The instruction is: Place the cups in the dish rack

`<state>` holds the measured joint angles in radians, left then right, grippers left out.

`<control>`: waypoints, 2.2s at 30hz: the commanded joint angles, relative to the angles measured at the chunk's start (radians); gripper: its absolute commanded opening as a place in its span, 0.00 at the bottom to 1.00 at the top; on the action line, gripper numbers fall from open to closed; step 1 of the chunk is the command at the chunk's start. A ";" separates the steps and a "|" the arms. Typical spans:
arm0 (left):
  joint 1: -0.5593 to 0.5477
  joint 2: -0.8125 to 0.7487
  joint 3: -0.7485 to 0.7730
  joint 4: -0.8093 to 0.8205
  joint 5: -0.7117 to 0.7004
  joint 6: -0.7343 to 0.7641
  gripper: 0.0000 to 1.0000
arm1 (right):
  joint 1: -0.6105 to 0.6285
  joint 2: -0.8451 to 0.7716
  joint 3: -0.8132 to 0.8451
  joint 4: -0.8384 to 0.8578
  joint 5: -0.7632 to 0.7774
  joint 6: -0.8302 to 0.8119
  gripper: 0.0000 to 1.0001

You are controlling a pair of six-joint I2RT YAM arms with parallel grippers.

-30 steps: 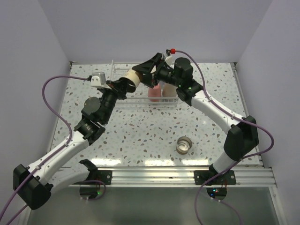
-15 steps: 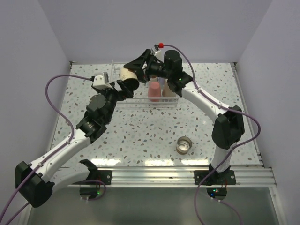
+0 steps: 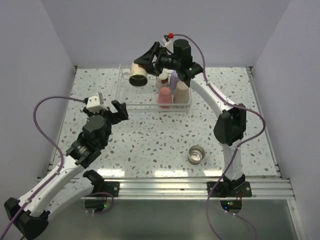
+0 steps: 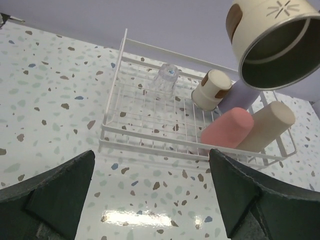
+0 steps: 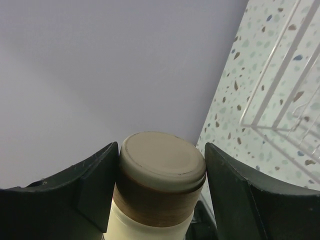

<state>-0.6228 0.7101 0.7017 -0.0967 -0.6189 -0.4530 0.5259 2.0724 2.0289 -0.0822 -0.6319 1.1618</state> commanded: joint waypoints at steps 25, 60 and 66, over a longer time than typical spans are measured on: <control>0.097 0.439 0.167 0.272 0.183 0.148 1.00 | 0.014 -0.394 -0.252 -0.183 -0.032 -0.223 0.09; 0.115 0.361 0.099 0.420 0.466 0.209 0.00 | 0.028 -0.253 -0.145 -0.223 -0.017 -0.261 0.79; 0.135 0.344 0.097 0.411 0.489 0.218 0.00 | 0.020 -0.264 -0.151 -0.212 -0.015 -0.257 0.98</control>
<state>-0.4988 1.0775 0.7887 0.2123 -0.1658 -0.2642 0.5354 1.8214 1.8507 -0.2806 -0.6201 0.9215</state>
